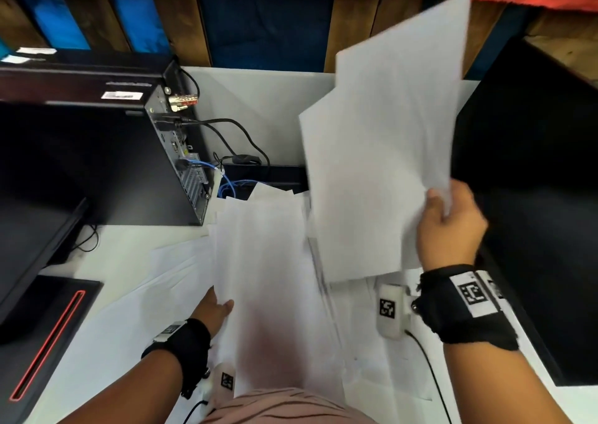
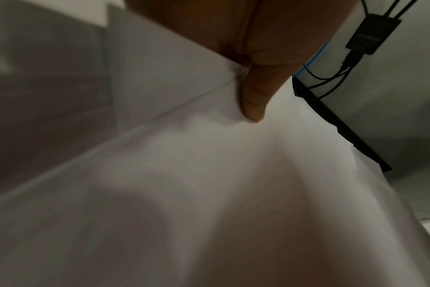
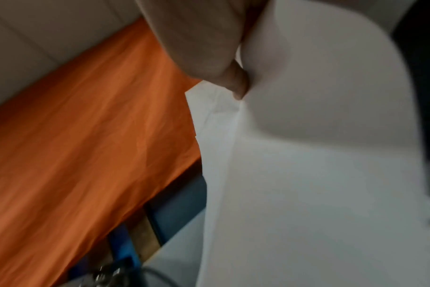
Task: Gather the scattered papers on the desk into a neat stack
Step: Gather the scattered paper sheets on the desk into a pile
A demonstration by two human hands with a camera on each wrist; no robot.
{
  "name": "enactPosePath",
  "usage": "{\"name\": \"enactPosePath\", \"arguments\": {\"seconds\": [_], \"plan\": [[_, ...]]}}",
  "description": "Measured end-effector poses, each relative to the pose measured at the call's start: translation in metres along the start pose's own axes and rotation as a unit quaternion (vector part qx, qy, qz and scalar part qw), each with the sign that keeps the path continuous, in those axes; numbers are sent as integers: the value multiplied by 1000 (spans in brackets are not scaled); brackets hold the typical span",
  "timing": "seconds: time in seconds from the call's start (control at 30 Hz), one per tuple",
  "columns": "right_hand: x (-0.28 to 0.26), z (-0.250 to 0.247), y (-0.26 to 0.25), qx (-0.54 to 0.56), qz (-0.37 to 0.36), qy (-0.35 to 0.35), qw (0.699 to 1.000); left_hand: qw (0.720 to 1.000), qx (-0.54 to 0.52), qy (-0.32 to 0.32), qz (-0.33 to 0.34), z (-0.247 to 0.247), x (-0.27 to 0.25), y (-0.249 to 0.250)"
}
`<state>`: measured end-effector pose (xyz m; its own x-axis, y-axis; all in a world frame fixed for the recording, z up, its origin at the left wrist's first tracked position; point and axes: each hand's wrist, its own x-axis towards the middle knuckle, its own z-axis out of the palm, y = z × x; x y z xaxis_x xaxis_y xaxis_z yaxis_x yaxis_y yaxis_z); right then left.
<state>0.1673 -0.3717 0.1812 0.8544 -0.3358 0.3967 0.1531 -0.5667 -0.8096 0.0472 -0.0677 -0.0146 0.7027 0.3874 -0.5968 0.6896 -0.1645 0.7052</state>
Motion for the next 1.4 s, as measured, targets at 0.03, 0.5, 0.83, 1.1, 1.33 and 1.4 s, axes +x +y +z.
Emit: {"name": "enactPosePath", "arguments": {"seconds": [0.03,0.5,0.83,1.1,1.33,1.4], "plan": [[-9,10,7,-21,23,-34,999,1000,-2,-5,-1,1,-2,3],[-134,101,109,-169,179,-506,827,998,-59,-30,3,5,16,-6],[-70,97,144,-195,307,-266,893,1000,5,9,21,6,18,-11],[-36,99,152,-36,388,-219,894,999,-6,8,43,3,20,-19],[-21,90,129,-54,319,-109,940,999,-2,-9,42,0,23,-21],[-10,80,108,-32,272,-73,959,999,-2,-14,35,0,22,-21]]}}
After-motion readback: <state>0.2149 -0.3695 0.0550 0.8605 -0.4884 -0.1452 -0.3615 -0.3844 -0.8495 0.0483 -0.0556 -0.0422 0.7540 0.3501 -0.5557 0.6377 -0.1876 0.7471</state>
